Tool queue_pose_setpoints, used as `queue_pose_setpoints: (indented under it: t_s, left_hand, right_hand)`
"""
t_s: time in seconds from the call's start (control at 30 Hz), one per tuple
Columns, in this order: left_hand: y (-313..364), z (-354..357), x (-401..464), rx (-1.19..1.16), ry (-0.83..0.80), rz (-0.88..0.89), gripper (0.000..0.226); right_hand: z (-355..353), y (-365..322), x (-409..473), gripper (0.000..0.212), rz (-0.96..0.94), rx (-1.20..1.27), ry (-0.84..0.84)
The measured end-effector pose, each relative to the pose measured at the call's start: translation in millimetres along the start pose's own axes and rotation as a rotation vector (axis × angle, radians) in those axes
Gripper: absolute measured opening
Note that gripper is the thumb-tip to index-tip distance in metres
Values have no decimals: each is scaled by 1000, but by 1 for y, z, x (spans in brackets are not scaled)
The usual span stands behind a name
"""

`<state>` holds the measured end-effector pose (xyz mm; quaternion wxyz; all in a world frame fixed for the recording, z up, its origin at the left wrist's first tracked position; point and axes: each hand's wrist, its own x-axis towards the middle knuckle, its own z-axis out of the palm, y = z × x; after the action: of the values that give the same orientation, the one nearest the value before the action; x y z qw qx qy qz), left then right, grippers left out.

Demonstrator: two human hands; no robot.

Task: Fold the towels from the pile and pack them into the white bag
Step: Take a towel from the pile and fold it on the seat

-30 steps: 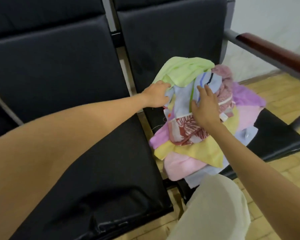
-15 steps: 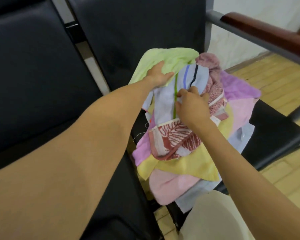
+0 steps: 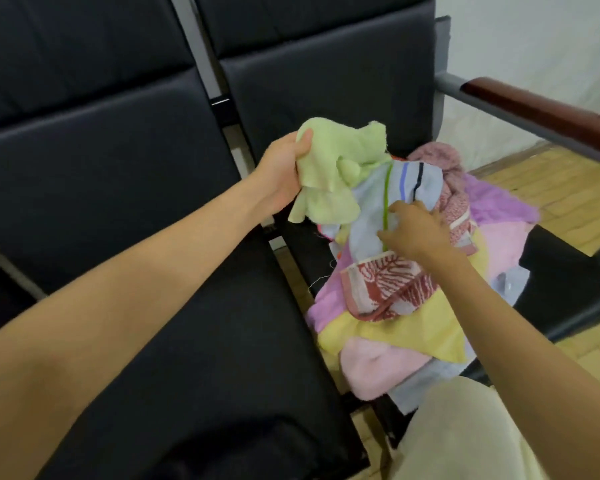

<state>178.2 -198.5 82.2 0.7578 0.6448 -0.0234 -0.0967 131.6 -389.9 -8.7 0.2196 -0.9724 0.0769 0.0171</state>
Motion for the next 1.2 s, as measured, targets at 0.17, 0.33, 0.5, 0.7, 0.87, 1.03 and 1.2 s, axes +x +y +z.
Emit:
queue_pose_setpoints:
  t_s: [0.17,0.33,0.5,0.7,0.87,1.03,1.2]
  left_hand:
    - [36,-42,-98,-224,-6,16,35]
    - [48,-98,-179,-333,163,2,25]
    - [21,-157,-250,-370,396,-105,22]
    - [-60,-237,-338,-375,713,-234,27]
    - [-120,-282,-375,-337,929,-426,27]
    - [-152,-302,-376,217,1126,-495,34]
    - [-159,-268,-361,1043,830,-58,36]
  right_hand:
    - [3,-47,-41,81,-235,354,128]
    - [35,-90,-79,75,-455,375,85]
    - [77,-145,-136,21,-506,295,-194]
    - [162,-172,-213,15,-672,126,-507]
    - [196,-180,-248,17,-680,87,-667]
    - [205,-182,-254,22,-739,52,-798]
    - [195,-157,-214,28,-658,-40,-482]
